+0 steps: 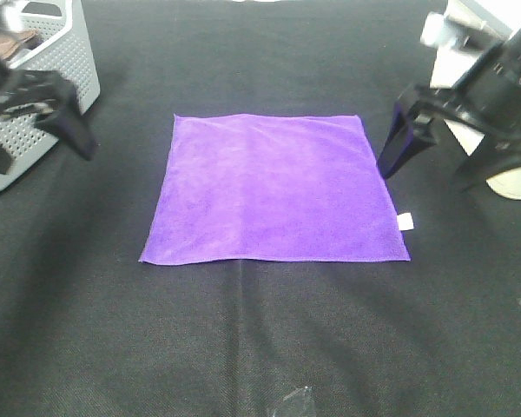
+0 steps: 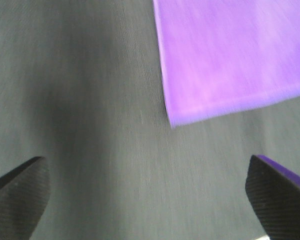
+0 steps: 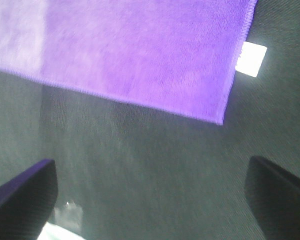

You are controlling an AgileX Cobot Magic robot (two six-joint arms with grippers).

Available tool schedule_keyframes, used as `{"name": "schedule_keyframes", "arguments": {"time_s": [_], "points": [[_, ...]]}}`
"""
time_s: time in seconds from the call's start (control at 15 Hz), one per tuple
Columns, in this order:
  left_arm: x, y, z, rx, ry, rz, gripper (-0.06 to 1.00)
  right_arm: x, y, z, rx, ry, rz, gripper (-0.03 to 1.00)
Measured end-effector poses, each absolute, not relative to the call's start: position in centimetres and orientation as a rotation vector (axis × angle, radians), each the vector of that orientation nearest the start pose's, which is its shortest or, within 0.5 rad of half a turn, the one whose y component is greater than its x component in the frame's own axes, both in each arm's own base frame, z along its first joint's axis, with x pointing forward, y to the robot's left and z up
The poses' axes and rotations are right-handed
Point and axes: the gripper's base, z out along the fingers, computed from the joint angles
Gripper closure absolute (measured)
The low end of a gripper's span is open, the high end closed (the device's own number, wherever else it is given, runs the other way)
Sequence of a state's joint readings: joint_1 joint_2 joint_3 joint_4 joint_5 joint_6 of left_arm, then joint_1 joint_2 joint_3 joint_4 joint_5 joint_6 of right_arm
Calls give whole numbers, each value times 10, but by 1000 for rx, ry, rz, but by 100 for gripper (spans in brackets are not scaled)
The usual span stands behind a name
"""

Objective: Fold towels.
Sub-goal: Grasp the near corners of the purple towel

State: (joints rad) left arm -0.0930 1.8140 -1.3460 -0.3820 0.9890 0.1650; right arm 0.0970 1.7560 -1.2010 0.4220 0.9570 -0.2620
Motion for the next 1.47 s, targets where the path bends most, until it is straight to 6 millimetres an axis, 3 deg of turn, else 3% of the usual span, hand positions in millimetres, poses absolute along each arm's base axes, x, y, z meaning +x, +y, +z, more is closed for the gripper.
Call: {"name": "schedule_keyframes", "arguments": {"time_s": [0.13, 0.27, 0.4, 0.73, 0.93, 1.47], "points": [[380, -70, 197, 140, 2966, -588, -4, 350, 37, 195, -82, 2888, 665, 3], [387, -76, 167, 148, 3002, -686, -4, 359, 19, 182, -66, 2831, 770, 3], [393, -78, 150, 150, 2987, -727, -4, 362, 16, 167, -98, 2849, 778, 4], [397, -81, 149, 104, 2948, -777, -4, 361, 15, 162, -121, 2878, 771, 4], [399, -83, 135, 73, 2971, -809, -4, 365, 14, 156, -96, 2877, 774, 5], [405, -83, 105, 115, 2967, -793, -4, 384, 7, 100, -69, 2960, 782, 6]]}}
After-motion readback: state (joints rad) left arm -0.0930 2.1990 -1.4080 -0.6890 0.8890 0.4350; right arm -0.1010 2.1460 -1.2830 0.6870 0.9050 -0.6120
